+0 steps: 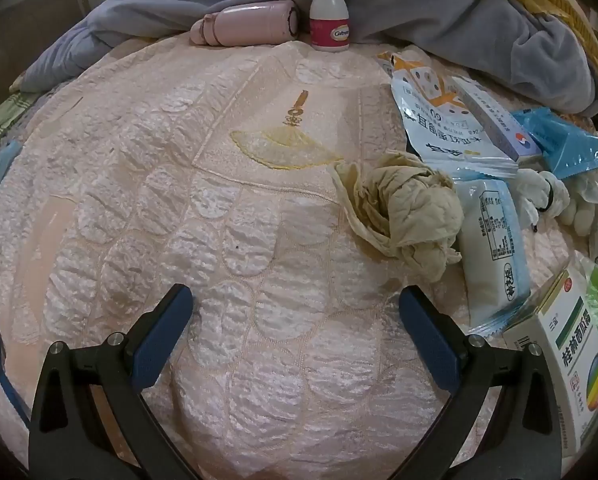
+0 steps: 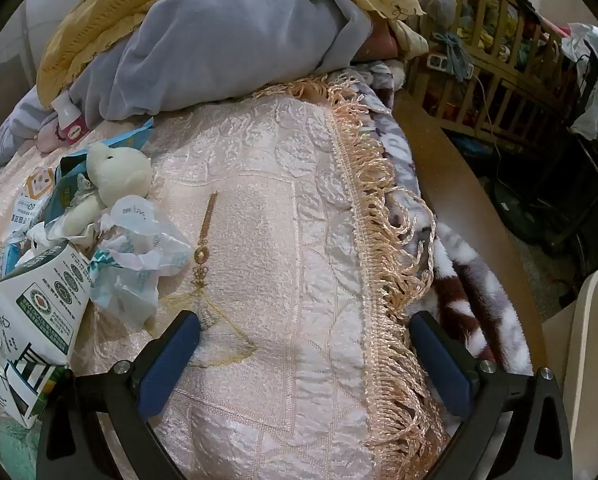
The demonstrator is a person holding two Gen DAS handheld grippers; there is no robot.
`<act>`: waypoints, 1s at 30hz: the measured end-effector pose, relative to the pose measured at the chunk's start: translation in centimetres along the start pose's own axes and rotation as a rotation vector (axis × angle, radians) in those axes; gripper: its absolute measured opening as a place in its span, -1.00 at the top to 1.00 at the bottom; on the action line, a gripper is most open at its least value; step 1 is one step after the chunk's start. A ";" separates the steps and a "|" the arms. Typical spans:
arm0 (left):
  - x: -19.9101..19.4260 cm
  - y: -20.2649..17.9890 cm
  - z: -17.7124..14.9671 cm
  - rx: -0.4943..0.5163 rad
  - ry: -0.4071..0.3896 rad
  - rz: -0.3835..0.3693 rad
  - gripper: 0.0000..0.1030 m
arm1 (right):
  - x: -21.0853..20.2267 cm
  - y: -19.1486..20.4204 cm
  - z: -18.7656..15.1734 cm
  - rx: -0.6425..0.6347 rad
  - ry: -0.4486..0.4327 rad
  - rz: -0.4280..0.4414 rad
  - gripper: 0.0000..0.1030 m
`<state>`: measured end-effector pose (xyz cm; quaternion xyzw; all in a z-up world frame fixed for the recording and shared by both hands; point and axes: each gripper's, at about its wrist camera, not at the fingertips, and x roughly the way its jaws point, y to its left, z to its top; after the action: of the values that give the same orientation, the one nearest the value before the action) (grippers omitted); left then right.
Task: Collect trash
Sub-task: 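Move both grippers over the clutter of items on the bed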
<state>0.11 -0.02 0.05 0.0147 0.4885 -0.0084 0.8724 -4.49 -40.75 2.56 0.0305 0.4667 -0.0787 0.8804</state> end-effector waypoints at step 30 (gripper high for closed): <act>-22.5 -4.0 -4.3 0.041 -0.384 -0.129 -0.98 | -8.7 0.2 -3.1 0.009 -0.066 0.046 -0.99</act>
<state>-15.38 -3.85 16.91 -0.0010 0.3127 -0.0769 0.9467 -11.83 -39.16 8.02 0.0427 0.4361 -0.0616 0.8968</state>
